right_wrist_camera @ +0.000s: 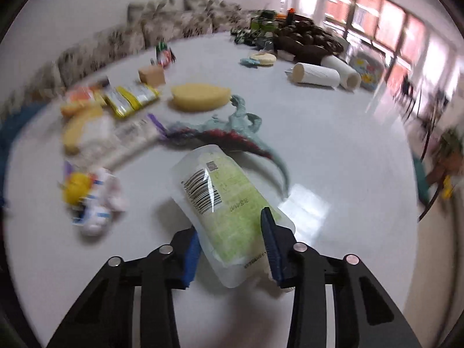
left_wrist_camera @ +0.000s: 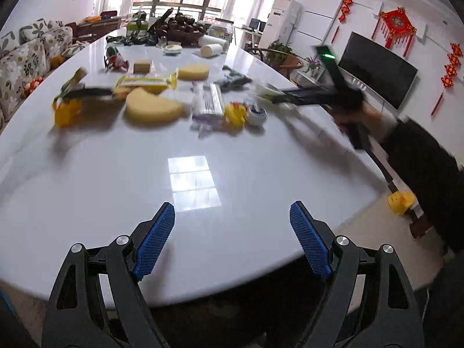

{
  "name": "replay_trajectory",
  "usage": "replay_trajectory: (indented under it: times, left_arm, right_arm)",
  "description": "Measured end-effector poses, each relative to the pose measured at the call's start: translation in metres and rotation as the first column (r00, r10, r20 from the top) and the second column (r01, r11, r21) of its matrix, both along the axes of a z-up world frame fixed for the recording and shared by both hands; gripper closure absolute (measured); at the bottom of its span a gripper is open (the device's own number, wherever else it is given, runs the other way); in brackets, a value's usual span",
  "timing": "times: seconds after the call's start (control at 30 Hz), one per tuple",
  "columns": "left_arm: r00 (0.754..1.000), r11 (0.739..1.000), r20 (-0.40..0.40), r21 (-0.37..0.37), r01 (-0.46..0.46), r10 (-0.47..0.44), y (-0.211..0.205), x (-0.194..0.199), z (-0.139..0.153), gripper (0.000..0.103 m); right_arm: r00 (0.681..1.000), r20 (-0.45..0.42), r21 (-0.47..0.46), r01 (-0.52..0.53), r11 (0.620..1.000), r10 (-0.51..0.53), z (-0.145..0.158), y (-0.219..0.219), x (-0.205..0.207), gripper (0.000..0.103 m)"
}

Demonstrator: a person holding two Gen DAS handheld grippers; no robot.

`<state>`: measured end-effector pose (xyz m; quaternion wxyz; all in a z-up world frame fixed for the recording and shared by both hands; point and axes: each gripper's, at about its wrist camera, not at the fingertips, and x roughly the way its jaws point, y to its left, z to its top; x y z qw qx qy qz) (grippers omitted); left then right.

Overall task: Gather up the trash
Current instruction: 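Grasp the clear green-label pouch with the right gripper while the left grasps the astronaut toy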

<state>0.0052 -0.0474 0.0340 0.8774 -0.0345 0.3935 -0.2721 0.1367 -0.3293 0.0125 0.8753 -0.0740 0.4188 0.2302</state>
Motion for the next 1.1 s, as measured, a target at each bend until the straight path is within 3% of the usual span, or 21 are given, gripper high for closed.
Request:
replay_trajectory:
  times: [0.07,0.17,0.3,0.4,0.5,0.63,0.73,0.8,0.87,0.97,1.03,1.1]
  left_arm:
    - [1.0,1.0,-0.017,-0.019,-0.017,0.016,-0.005,0.018,0.001,0.023]
    - [1.0,1.0,-0.003,-0.008,0.01,-0.01,-0.024,0.042,0.007,0.023]
    - [0.995,0.995,0.074,0.089,0.054,-0.061,-0.074,0.074,0.016,0.023]
    - [0.985,0.98,0.103,0.158,0.122,-0.14,-0.107,0.099,0.014,0.023]
    - [0.978,0.96,0.064,0.214,0.181,-0.199,-0.126,0.127,0.001,0.023]
    - [0.958,0.928,-0.018,0.243,0.282,-0.287,-0.139,0.146,-0.016,0.023]
    - [0.943,0.893,-0.019,0.314,0.322,-0.333,-0.148,0.143,-0.03,0.023]
    - [0.941,0.895,-0.007,0.307,0.324,-0.339,-0.145,0.137,-0.031,0.03]
    - [0.94,0.899,0.004,0.294,0.325,-0.341,-0.14,0.132,-0.032,0.047]
    - [0.943,0.902,0.002,0.292,0.319,-0.334,-0.137,0.127,-0.035,0.046]
    - [0.94,0.898,0.004,0.297,0.324,-0.34,-0.137,0.12,-0.038,0.046]
    - [0.937,0.895,0.002,0.297,0.332,-0.349,-0.138,0.119,-0.038,0.046]
  right_arm:
    - [0.999,-0.023,0.112,0.029,0.993,-0.027,0.006,-0.011,-0.017,0.071]
    - [0.995,-0.069,0.354,0.085,0.932,-0.065,0.011,-0.043,-0.059,0.078]
    - [0.987,-0.098,0.458,0.16,0.875,-0.129,0.011,-0.062,-0.119,0.088]
    - [0.981,-0.109,0.475,0.191,0.859,-0.158,0.003,-0.064,-0.158,0.089]
    - [0.975,-0.131,0.521,0.223,0.824,-0.181,-0.004,-0.069,-0.181,0.089]
    - [0.966,-0.136,0.494,0.26,0.83,-0.221,-0.008,-0.071,-0.191,0.089]
    - [0.968,-0.116,0.418,0.25,0.873,-0.221,-0.004,-0.062,-0.187,0.087]
    - [0.969,-0.123,0.361,0.244,0.9,-0.214,-0.005,-0.053,-0.18,0.084]
    - [0.974,-0.143,0.354,0.217,0.91,-0.177,-0.011,-0.046,-0.173,0.083]
    - [0.972,-0.184,0.377,0.207,0.903,-0.146,-0.021,-0.04,-0.162,0.076]
    - [0.97,-0.2,0.384,0.206,0.9,-0.136,-0.026,-0.035,-0.157,0.062]
    - [0.972,-0.205,0.409,0.192,0.892,-0.115,-0.027,-0.031,-0.157,0.061]
